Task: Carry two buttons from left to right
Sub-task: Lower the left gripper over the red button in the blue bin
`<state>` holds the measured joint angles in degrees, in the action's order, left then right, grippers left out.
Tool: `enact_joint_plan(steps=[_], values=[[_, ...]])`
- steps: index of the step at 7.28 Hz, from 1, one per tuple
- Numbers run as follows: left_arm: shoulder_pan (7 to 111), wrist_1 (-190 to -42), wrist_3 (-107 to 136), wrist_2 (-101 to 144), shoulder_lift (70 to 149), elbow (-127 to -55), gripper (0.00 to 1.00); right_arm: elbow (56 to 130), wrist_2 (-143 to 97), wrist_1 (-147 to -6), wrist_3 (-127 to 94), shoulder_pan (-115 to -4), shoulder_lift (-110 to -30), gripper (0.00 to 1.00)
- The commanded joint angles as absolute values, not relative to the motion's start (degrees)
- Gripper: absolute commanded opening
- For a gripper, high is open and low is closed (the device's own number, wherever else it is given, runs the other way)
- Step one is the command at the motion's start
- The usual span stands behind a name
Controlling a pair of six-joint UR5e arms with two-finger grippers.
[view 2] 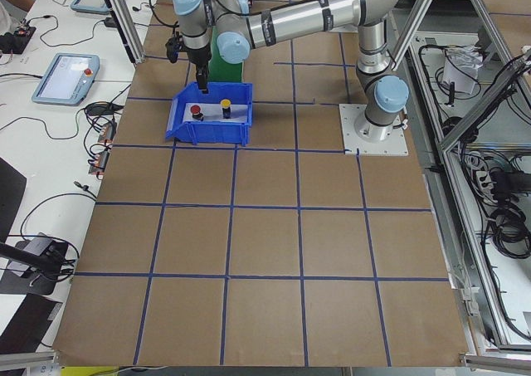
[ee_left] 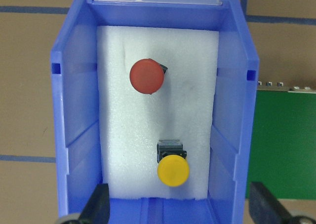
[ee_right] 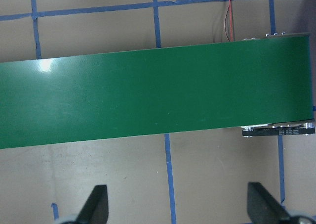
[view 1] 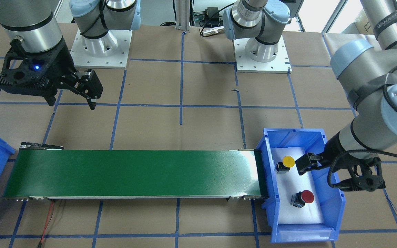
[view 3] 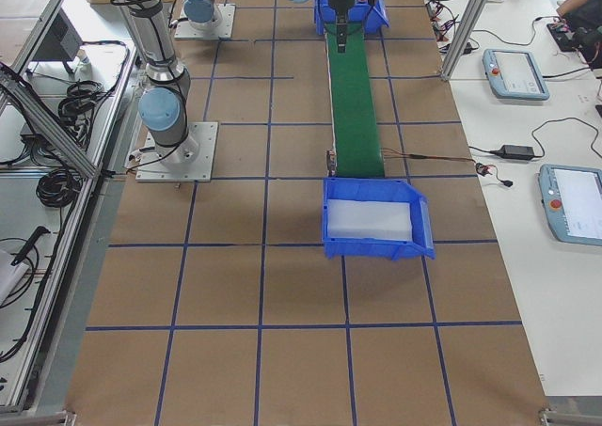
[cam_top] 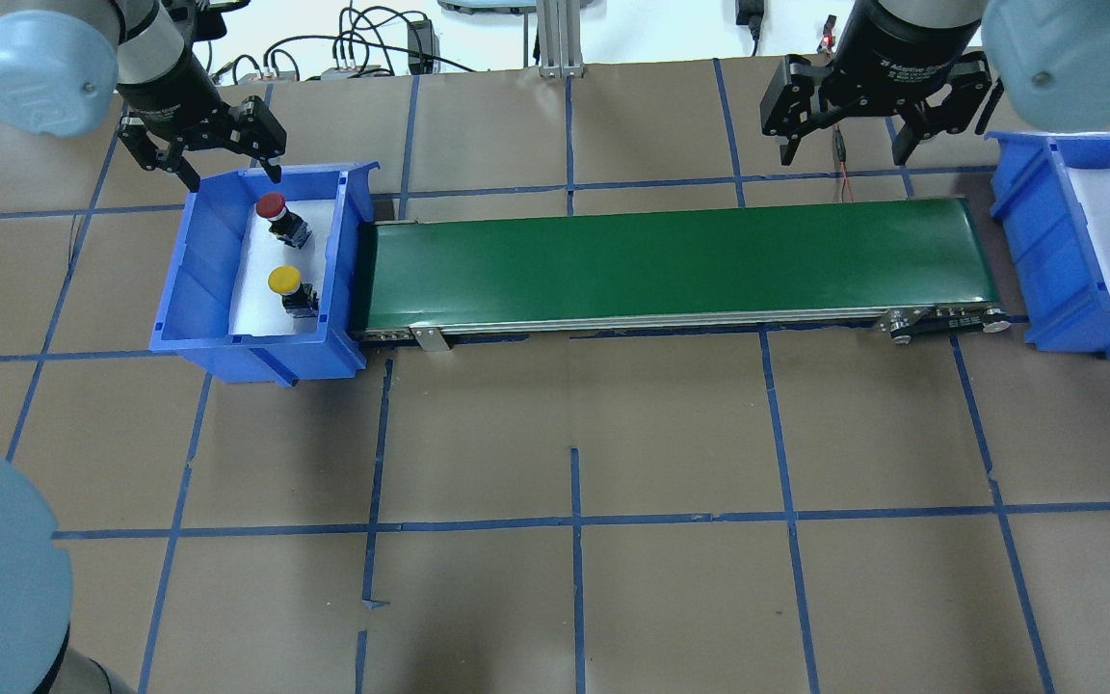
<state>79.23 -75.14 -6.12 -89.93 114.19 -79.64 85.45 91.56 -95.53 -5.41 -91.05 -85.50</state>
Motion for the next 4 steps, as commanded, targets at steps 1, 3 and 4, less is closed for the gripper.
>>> enact_joint_plan(steps=[1,3,4], values=[[79.45,-65.79,-6.15,-89.74,119.51,-79.54,1.00,85.34,91.23,-95.54,-5.28,-91.05,-84.99,1.00],[79.19,-65.83,-9.46,-88.52,120.84,-80.59,1.00,85.16,91.23,-94.84,-4.75,-91.05,-85.60,1.00],[79.10,-64.96,-15.06,-88.51,121.89,-80.77,1.00,85.60,91.23,-94.57,-4.75,-91.14,-85.52,1.00]])
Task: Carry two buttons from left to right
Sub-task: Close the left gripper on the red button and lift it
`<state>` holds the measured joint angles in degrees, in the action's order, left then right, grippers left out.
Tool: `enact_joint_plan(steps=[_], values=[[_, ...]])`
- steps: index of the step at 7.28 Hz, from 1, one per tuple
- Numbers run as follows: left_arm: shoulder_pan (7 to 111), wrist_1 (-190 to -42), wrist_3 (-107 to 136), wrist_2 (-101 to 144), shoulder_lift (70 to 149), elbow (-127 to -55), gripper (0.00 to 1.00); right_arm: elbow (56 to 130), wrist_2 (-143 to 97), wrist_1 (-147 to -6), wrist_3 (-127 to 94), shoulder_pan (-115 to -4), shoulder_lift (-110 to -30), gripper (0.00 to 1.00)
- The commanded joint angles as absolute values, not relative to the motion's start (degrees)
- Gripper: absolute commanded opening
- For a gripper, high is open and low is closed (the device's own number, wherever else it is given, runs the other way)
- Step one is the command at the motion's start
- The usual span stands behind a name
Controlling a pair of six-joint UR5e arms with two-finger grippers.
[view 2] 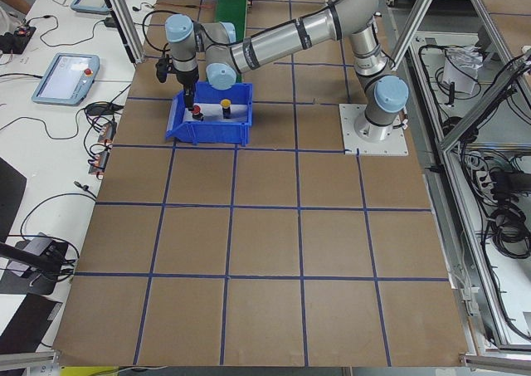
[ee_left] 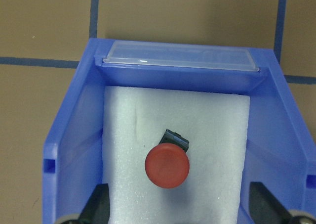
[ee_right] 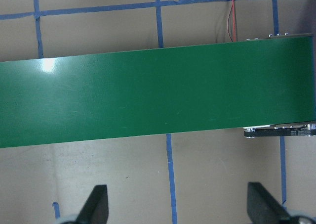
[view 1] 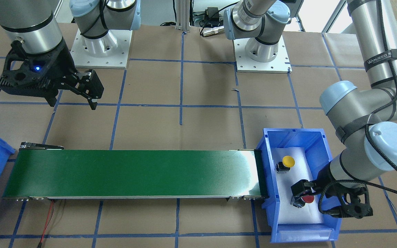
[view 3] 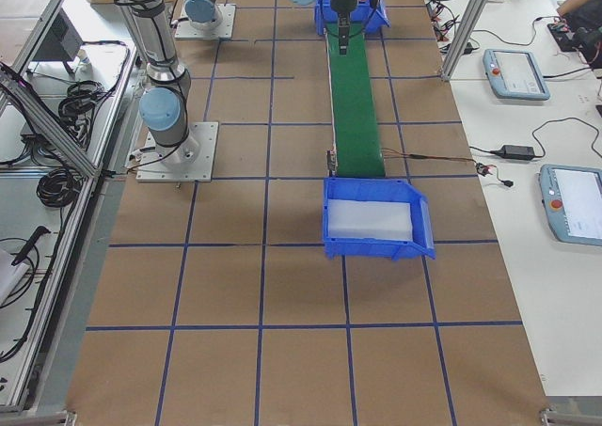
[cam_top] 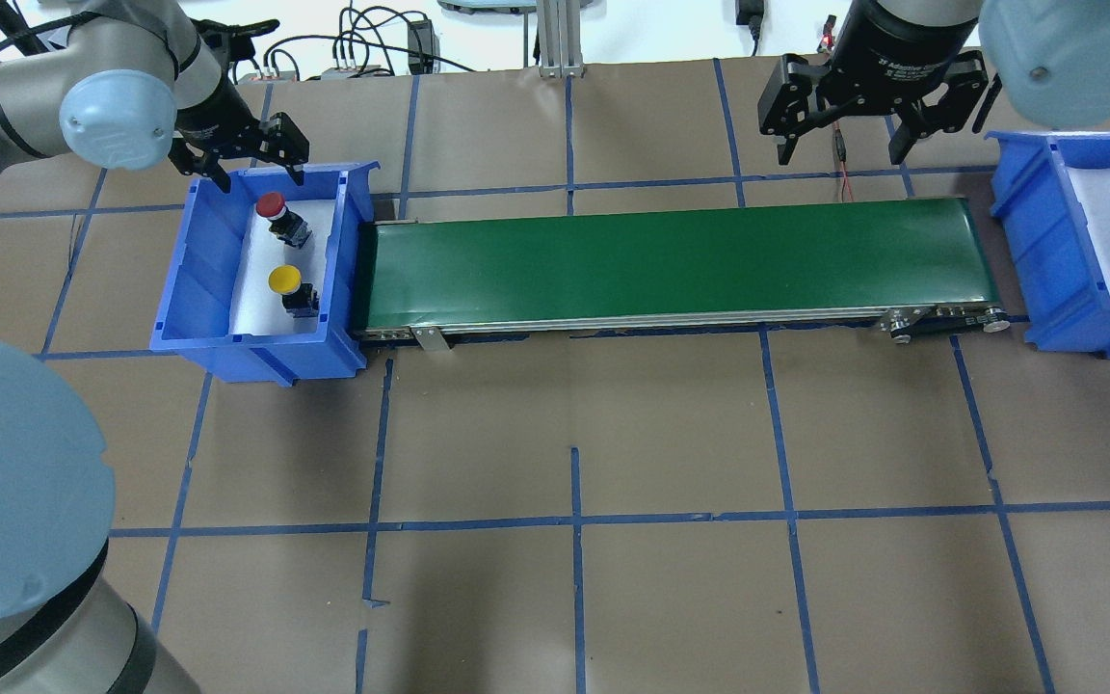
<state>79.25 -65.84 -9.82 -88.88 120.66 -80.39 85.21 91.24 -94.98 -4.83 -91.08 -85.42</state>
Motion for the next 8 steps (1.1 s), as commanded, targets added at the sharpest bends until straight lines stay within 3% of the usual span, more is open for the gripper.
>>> enact_joint_plan(steps=[1,4,5,6,7,8], values=[[78.93,-65.21,-15.81,-88.51,122.25,-81.12,1.00,85.61,91.23,-94.48,-4.83,-91.14,-85.43,1.00],[78.48,-63.55,-19.60,-87.81,122.61,-83.75,0.96,85.52,90.97,-94.22,-5.27,-92.20,-84.91,1.00],[78.31,-63.63,-19.60,-87.98,122.61,-83.67,0.88,85.60,91.05,-94.22,-5.10,-92.20,-84.90,1.00],[78.40,-63.63,-19.60,-87.63,122.61,-83.32,0.72,85.61,91.05,-94.39,-5.36,-92.20,-84.64,1.00],[78.49,-63.63,-19.60,-87.98,122.87,-83.06,0.62,85.52,91.14,-94.22,-5.01,-92.20,-84.55,1.00],[78.49,-63.63,-19.95,-88.33,122.70,-82.71,0.44,85.60,91.06,-94.22,-5.44,-92.20,-84.64,1.00]])
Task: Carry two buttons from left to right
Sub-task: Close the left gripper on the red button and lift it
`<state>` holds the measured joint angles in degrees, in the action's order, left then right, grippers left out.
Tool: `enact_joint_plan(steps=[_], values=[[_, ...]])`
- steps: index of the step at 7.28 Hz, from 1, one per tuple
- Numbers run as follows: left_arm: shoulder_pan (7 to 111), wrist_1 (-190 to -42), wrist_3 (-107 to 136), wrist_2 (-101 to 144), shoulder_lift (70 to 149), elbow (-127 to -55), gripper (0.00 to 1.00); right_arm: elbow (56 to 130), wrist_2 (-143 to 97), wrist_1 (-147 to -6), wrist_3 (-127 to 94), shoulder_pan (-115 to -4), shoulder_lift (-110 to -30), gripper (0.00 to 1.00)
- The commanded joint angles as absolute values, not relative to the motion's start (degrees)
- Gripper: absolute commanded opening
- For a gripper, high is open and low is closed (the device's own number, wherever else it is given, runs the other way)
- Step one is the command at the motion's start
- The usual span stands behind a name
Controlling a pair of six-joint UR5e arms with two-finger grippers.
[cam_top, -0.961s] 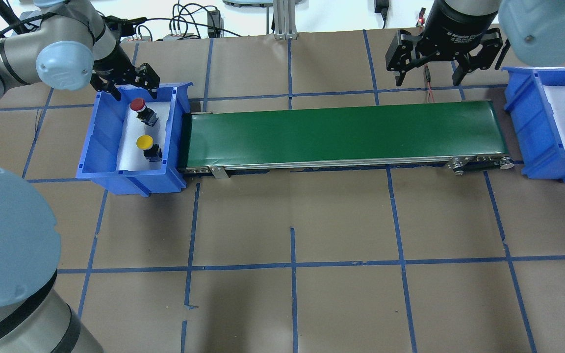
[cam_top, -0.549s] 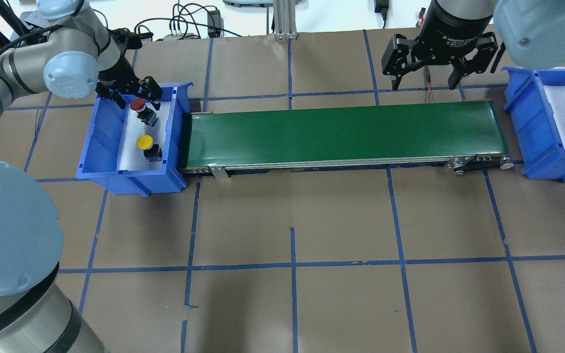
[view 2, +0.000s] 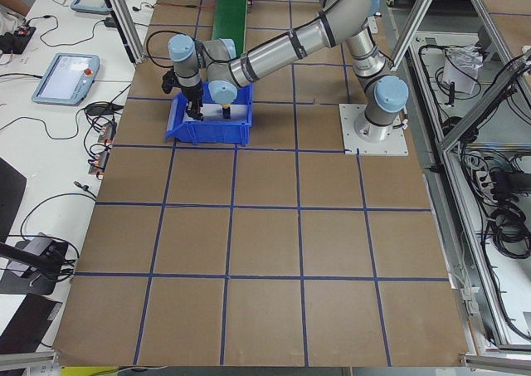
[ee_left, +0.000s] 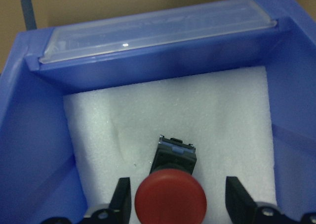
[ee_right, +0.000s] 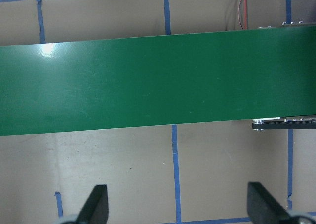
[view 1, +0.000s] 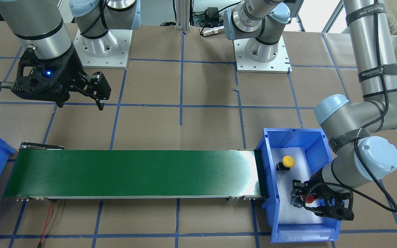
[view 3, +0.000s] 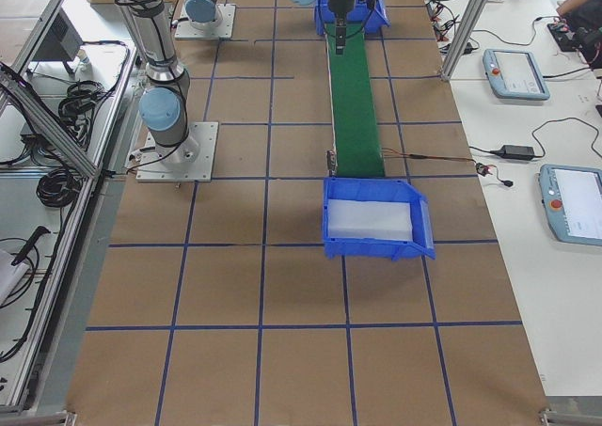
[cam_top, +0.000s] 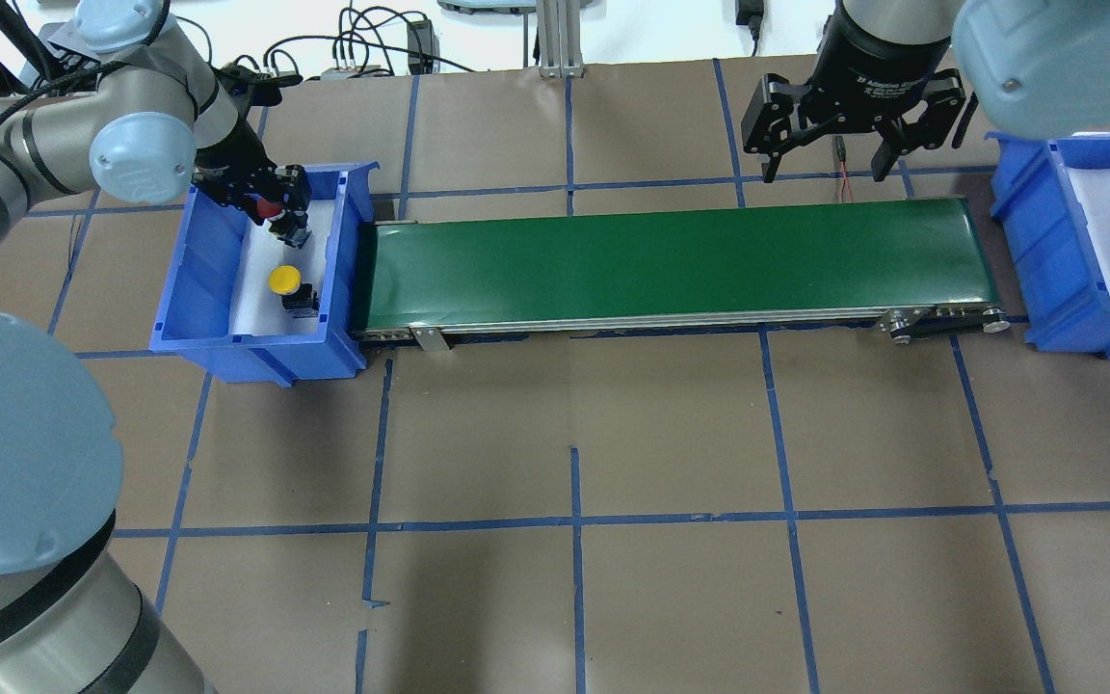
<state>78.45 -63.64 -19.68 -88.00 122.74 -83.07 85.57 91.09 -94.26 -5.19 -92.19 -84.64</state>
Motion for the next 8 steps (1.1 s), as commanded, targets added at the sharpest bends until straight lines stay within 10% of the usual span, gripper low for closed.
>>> enact_joint_plan(steps=[1,8], values=[[78.49,-63.63,-19.95,-88.07,122.70,-82.71,0.34,85.52,91.23,-94.31,-5.54,-92.20,-84.55,1.00],[82.50,-72.23,-20.21,-88.33,111.21,-80.24,0.34,85.25,90.97,-94.04,-5.63,-92.46,-84.29,1.00]])
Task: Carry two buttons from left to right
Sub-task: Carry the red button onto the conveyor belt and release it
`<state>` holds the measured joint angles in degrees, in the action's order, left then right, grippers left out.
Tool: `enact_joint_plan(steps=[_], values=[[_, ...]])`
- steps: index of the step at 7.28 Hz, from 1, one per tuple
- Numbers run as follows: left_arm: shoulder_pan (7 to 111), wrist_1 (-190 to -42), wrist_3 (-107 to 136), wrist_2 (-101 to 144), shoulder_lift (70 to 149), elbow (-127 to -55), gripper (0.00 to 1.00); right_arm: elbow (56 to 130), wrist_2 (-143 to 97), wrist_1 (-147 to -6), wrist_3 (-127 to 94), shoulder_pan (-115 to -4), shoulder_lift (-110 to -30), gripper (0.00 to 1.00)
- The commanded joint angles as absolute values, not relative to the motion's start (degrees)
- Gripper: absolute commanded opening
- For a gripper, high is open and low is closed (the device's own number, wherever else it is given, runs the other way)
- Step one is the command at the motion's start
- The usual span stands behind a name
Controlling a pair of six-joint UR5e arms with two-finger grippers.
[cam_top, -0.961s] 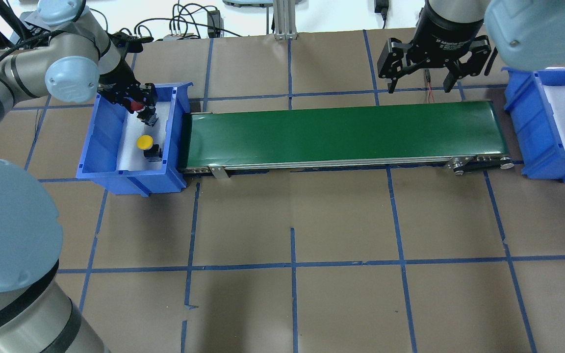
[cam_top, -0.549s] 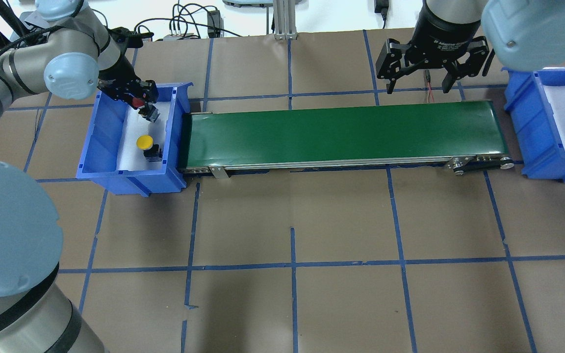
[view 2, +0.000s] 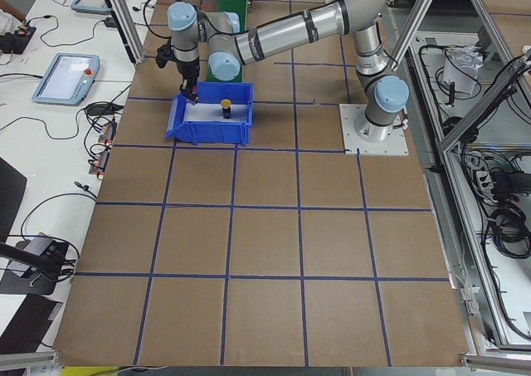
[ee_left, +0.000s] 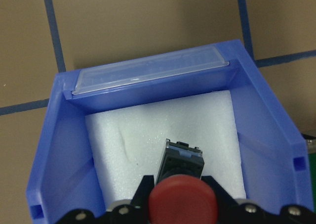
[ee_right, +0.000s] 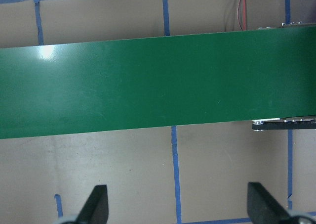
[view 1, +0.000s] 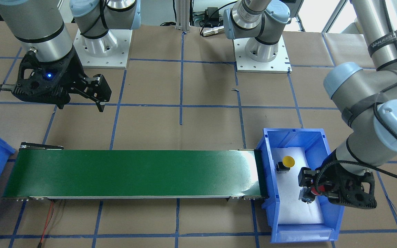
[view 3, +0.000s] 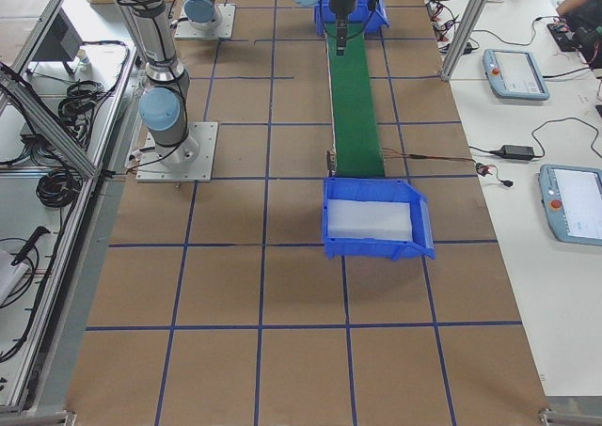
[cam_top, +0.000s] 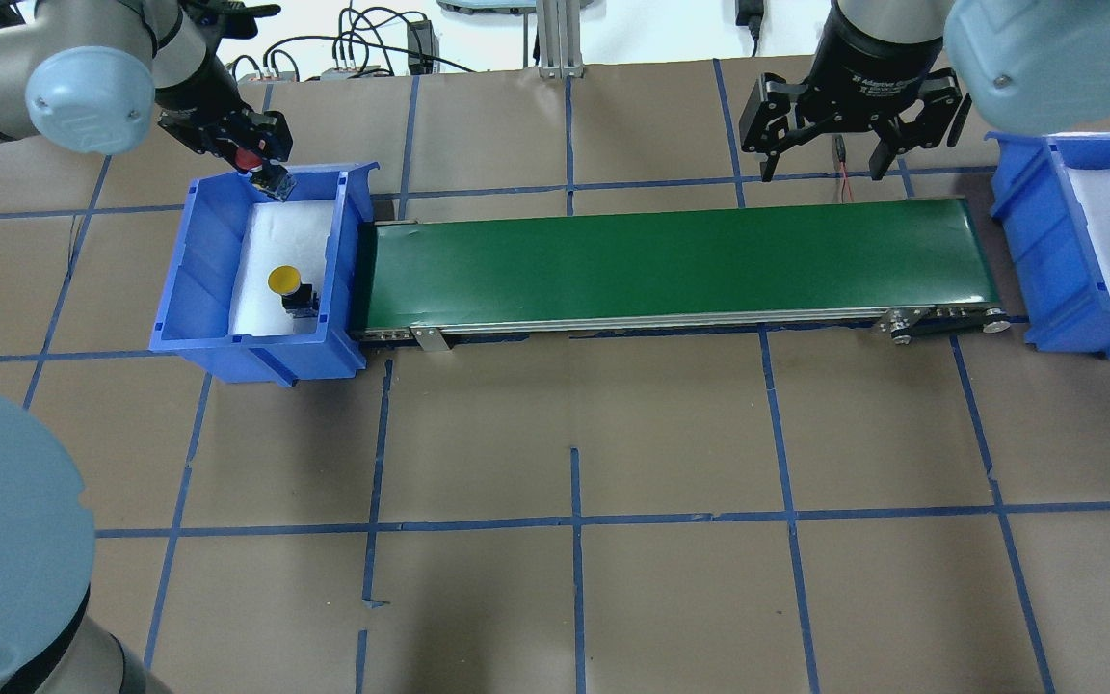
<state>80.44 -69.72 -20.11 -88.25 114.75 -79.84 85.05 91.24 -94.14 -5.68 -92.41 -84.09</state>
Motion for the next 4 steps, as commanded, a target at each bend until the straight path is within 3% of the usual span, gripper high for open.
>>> enact_joint_plan(steps=[1,4], values=[[87.92,-72.85,-20.48,-89.20,109.09,-81.72,0.34,84.99,91.05,-94.13,-5.63,-92.63,-83.68,1.00],[96.84,-68.39,-32.12,-94.31,108.28,-88.58,0.33,85.34,90.79,-95.18,-5.54,-92.46,-83.67,1.00]])
